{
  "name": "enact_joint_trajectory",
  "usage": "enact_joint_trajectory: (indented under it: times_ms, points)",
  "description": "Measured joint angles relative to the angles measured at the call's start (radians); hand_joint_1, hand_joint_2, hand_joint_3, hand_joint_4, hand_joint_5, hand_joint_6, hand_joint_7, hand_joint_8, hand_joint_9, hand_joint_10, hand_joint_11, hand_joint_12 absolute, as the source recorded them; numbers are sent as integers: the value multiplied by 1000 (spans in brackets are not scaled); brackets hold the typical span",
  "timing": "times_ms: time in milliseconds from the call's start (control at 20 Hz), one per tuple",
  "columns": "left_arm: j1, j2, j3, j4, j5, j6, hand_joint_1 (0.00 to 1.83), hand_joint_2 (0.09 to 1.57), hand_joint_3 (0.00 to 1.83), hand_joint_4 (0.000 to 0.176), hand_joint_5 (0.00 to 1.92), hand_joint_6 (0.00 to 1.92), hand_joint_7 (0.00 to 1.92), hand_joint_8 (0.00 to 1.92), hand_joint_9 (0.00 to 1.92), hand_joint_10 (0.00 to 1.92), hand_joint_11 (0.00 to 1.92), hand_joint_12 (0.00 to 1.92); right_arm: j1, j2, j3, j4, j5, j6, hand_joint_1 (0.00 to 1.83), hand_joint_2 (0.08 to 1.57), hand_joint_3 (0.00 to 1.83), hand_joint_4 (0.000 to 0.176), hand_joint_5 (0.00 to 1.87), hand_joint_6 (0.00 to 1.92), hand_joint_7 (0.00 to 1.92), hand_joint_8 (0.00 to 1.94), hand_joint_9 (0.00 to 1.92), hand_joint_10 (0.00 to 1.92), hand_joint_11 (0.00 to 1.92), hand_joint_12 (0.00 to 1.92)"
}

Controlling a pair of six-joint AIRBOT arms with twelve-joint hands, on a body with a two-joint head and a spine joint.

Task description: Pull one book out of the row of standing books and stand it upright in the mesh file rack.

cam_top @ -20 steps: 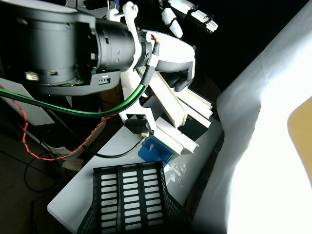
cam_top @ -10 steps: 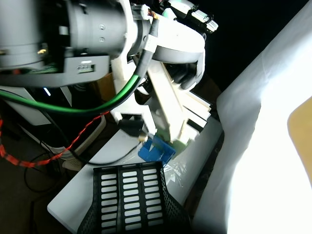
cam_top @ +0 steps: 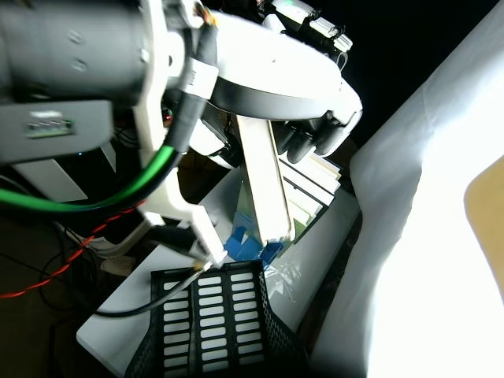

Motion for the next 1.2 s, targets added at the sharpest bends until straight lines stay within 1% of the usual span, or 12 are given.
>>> enact_joint_trajectory:
  times_ms: [50,400,450,600,650,750,800,850,950,1000,1150,1200]
  points:
    - [0,0,0,4,2,0,155,1363,4,0,0,0,0,0,0,0,0,0,0,13,-2,-42,-1,25,1315,1195,5,0,815,1158,854,1316,699,1505,286,1907]
    - [-1,0,-3,5,7,0,157,1355,0,0,0,0,0,0,0,0,0,0,0,60,-25,-172,-13,133,1187,1204,3,0,818,1147,831,1400,746,1531,580,1921]
    - [-1,0,-3,6,9,0,177,1357,0,0,0,0,0,0,0,0,0,0,0,68,-27,-206,-17,162,1182,1203,1,0,852,1127,798,1410,643,1516,330,1918]
    - [-3,0,-3,13,12,0,182,1356,0,0,0,0,0,0,0,0,0,0,0,84,-27,-259,-16,194,1183,1203,0,0,876,1109,775,1424,546,1529,141,1921]
    - [-3,0,-3,13,13,0,134,1352,0,0,0,0,0,0,0,0,0,0,-1,87,-28,-261,-19,195,1195,1206,0,0,932,1063,698,1476,340,1602,27,1921]
    - [-3,0,-3,18,13,0,132,1345,0,4,0,0,0,0,0,0,0,0,-16,87,-29,-275,-31,204,1193,1221,4,0,918,1129,645,1496,238,1626,0,1921]
    - [-3,0,-3,22,14,0,189,1347,0,0,0,0,0,0,0,0,0,0,-22,87,-29,-278,-32,205,1139,1188,0,0,872,1171,546,1116,156,1391,0,1921]
    - [-3,0,-3,23,14,0,206,1357,1,0,0,0,0,0,0,0,0,0,-27,86,-29,-290,-26,209,1172,1232,7,0,873,1264,582,1365,178,1383,0,1921]
    - [-3,1,-7,21,17,0,247,1370,4,0,0,0,0,0,0,0,0,0,-30,85,-31,-306,-33,225,1194,1214,0,0,925,1164,676,1401,365,1478,0,1921]
    - [-3,1,-7,24,19,0,267,1376,5,0,0,0,0,0,0,0,0,0,-34,85,-31,-312,-38,236,1196,1206,0,0,925,1054,717,1481,458,1645,122,1921]
    - [-3,1,-7,23,27,0,303,1376,0,0,0,0,0,0,0,0,0,0,-59,80,-19,-324,-42,239,1235,1182,0,0,869,984,878,1422,777,1645,531,1921]
    - [-5,1,-7,23,31,0,282,1367,0,0,0,0,0,0,0,0,0,0,-70,77,-17,-333,-45,238,1233,1187,0,0,878,930,858,1491,818,1844,695,1921]
